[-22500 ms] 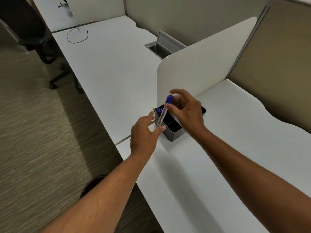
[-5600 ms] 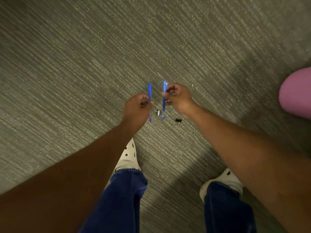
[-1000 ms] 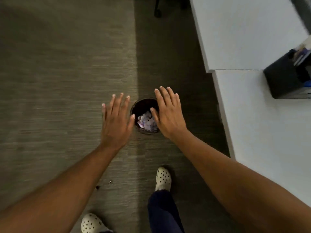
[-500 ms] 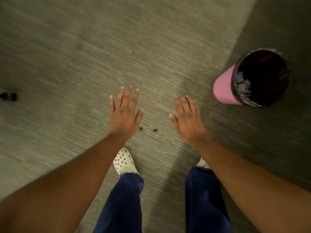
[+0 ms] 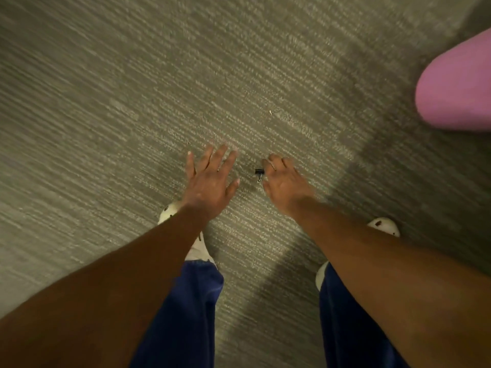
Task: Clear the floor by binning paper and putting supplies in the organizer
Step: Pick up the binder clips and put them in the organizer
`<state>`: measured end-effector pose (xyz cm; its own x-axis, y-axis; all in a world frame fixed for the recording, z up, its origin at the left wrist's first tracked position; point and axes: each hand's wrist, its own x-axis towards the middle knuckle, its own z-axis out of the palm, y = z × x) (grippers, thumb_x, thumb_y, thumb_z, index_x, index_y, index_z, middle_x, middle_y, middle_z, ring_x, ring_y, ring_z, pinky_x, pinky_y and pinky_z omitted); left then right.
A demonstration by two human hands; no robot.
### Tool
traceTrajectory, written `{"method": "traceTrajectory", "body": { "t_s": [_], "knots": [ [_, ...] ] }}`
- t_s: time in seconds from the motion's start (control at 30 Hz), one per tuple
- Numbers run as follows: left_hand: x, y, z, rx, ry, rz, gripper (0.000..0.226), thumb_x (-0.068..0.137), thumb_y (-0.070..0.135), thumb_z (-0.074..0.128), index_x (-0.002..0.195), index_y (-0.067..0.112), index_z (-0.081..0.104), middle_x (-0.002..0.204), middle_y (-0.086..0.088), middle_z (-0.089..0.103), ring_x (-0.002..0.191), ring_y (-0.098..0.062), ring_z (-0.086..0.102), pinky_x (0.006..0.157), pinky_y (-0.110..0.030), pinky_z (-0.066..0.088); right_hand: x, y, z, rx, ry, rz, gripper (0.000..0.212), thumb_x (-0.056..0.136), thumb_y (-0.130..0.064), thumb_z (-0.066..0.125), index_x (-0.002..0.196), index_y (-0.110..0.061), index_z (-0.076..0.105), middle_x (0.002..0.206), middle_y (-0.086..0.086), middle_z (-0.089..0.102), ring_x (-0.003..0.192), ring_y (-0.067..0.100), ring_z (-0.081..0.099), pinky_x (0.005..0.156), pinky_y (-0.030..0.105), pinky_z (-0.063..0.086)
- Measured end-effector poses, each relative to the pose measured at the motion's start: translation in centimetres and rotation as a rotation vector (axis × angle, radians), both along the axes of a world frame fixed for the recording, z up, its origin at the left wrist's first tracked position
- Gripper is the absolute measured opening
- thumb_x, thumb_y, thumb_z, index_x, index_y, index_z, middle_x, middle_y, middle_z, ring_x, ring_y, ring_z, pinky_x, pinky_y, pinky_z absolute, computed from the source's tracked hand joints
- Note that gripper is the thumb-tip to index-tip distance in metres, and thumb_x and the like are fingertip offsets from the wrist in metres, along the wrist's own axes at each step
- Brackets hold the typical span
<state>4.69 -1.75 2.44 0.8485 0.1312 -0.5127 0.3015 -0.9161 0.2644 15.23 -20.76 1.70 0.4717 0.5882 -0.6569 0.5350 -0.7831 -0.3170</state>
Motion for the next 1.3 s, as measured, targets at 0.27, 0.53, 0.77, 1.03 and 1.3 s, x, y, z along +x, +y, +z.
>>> {"method": "traceTrajectory", "body": {
  "t_s": [0.27, 0.53, 0.77, 1.03, 1.3],
  "knots": [
    [0.3, -1.2, -5.0, -0.117, 0.084, 0.173, 0.069, 0.099, 0.007, 0.058, 0.159, 0.028, 0.029, 0.163, -0.008, 0.022, 0.143, -0.031, 0.036, 0.117, -0.047, 0.044, -0.6, 1.5, -4.2, 0.033, 0.029, -0.156, 0.045, 0.1, -0.014, 0.061, 0.143, -0.021, 0.051, 0.148, 0.009, 0.04, 0.127, 0.027, 0.055, 0.112, 0.044, 0.05],
    [3.2, 1.2, -6.7, -0.11, 0.111, 0.106, 0.047, 0.097, -0.004, 0.058, 0.14, 0.015, 0.051, 0.138, -0.014, 0.052, 0.124, -0.028, 0.051, 0.105, -0.042, 0.051, 0.8, 2.8, -5.3, -0.05, 0.05, -0.105, 0.025, 0.102, -0.002, 0.05, 0.122, -0.012, 0.061, 0.131, 0.011, 0.059, 0.106, 0.025, 0.063, 0.098, 0.035, 0.057],
    [4.2, 1.4, -5.4, -0.296, 0.127, 0.516, 0.029, 0.085, 0.022, 0.082, 0.109, 0.018, 0.066, 0.099, -0.002, 0.071, 0.08, -0.017, 0.069, 0.064, -0.033, 0.06, 1.2, 0.9, -3.9, 0.14, 0.244, -0.724, 0.018, 0.085, -0.003, 0.077, 0.094, -0.015, 0.067, 0.095, -0.002, 0.065, 0.08, 0.013, 0.067, 0.054, 0.005, 0.048],
    [10.9, -2.6, 6.8, -1.031, 0.075, 1.233, 0.013, 0.104, 0.011, 0.054, 0.103, 0.01, 0.067, 0.097, -0.015, 0.073, 0.073, -0.02, 0.074, 0.066, -0.035, 0.064, 5.0, -0.8, 9.5, 0.515, 0.41, -1.163, 0.026, 0.083, -0.003, 0.078, 0.098, -0.024, 0.076, 0.093, -0.007, 0.076, 0.078, 0.001, 0.071, 0.075, 0.018, 0.059],
    [22.5, -7.8, 29.5, -1.321, 0.117, 1.079, 0.019, 0.1, 0.003, 0.05, 0.105, 0.009, 0.067, 0.092, -0.012, 0.071, 0.081, -0.022, 0.073, 0.078, -0.039, 0.062, 14.4, -4.7, 31.9, 0.824, 0.381, -1.31, 0.028, 0.088, 0.018, 0.062, 0.11, 0.004, 0.071, 0.103, 0.019, 0.072, 0.092, 0.026, 0.065, 0.086, 0.039, 0.054]
  ]
}}
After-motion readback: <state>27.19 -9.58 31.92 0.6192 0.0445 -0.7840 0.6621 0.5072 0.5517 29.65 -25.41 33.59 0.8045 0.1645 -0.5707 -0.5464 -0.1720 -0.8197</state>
